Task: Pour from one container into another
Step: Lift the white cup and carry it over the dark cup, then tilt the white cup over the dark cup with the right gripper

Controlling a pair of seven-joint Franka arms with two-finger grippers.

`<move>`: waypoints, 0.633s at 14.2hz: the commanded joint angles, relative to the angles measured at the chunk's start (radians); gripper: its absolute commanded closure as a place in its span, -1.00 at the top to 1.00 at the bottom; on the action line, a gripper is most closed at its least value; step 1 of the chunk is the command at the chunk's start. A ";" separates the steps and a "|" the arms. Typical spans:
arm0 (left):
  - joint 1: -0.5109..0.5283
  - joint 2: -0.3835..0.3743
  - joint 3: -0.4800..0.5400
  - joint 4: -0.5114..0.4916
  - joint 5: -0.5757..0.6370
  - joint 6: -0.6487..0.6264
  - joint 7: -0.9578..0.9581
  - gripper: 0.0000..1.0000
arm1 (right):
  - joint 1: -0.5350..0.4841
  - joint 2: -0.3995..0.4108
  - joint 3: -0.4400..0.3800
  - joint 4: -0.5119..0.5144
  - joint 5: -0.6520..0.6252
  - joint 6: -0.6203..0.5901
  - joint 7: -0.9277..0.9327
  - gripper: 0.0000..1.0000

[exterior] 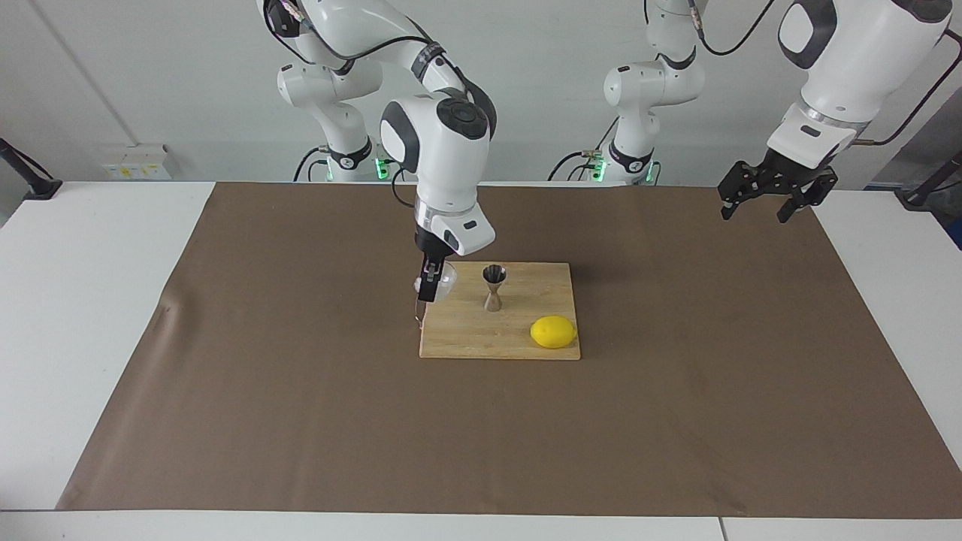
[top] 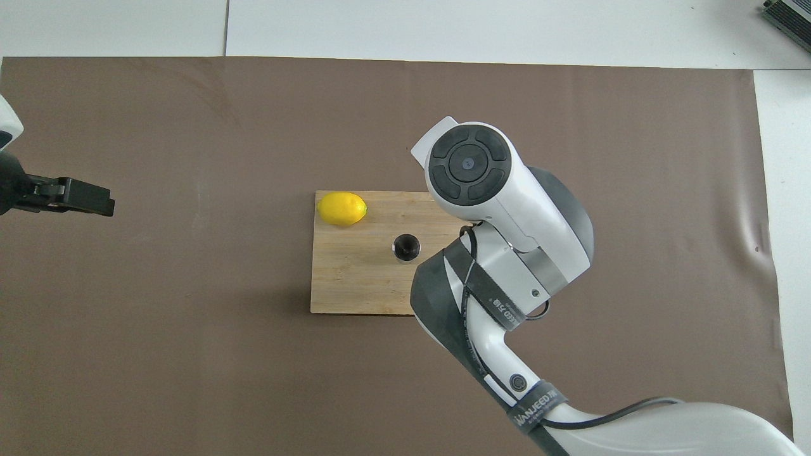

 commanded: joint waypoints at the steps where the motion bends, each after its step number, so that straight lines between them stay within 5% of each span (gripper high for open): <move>1: -0.005 -0.005 0.002 0.003 0.006 -0.018 -0.002 1.00 | 0.044 0.057 0.003 0.084 -0.057 -0.060 0.017 -0.74; 9: -0.008 -0.008 0.008 0.010 0.005 -0.044 0.014 1.00 | 0.152 0.183 0.003 0.198 -0.199 -0.177 0.020 -0.74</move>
